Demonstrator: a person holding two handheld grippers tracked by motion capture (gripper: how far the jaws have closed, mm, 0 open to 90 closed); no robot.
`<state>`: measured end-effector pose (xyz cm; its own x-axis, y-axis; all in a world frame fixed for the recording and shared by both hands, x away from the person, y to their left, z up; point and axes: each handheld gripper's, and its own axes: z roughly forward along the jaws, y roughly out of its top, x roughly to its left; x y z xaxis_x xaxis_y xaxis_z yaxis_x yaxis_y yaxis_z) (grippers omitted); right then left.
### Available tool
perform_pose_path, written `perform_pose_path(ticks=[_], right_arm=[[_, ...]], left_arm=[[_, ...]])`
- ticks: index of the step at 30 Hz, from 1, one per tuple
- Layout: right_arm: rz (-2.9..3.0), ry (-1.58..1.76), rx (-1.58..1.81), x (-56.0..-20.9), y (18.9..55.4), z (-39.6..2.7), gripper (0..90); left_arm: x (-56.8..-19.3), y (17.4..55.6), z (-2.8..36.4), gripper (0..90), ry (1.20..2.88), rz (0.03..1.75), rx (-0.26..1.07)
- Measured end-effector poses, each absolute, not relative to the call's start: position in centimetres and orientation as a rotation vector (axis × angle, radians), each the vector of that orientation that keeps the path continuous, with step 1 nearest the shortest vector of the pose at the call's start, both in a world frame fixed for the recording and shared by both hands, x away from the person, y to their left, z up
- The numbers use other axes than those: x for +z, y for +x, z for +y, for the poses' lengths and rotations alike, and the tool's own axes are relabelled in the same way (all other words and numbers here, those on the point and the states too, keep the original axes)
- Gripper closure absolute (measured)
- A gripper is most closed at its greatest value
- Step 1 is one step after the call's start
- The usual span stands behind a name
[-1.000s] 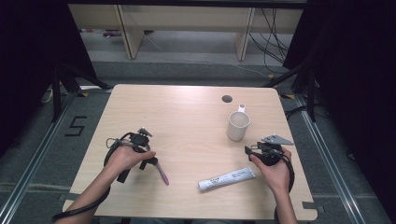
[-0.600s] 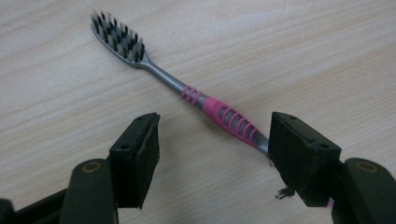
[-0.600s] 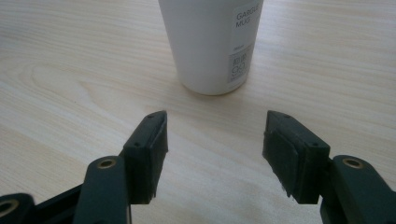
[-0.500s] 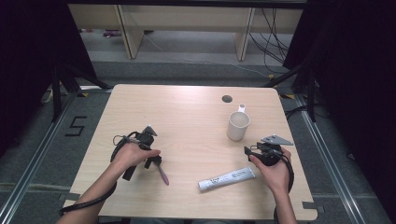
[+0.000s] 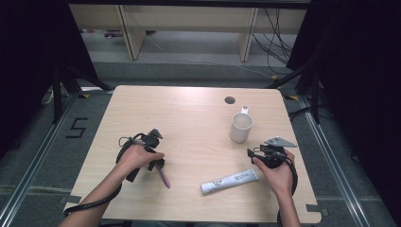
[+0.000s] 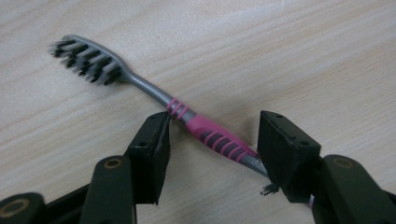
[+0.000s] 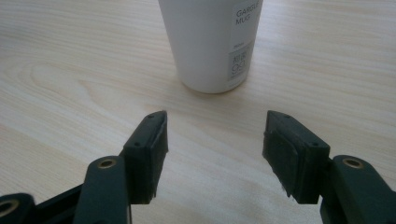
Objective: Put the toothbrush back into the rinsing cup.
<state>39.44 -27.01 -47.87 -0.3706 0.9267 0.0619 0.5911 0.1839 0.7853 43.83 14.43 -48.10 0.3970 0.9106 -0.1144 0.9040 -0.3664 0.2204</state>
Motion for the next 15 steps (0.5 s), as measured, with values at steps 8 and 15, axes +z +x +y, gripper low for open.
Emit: perform_pose_path(ticks=[8, 15], right_arm=[[2.038, 1.424, 1.051, -47.97, 39.49, -26.94, 40.7], [2.05, 1.443, 1.061, -48.12, 39.52, -26.74, 40.5]], left_arm=[[-48.17, 44.02, 14.52, 53.4, 2.475, 1.528, 0.084], [-48.25, 43.84, 14.46, 62.7, 2.507, 1.473, 0.108]])
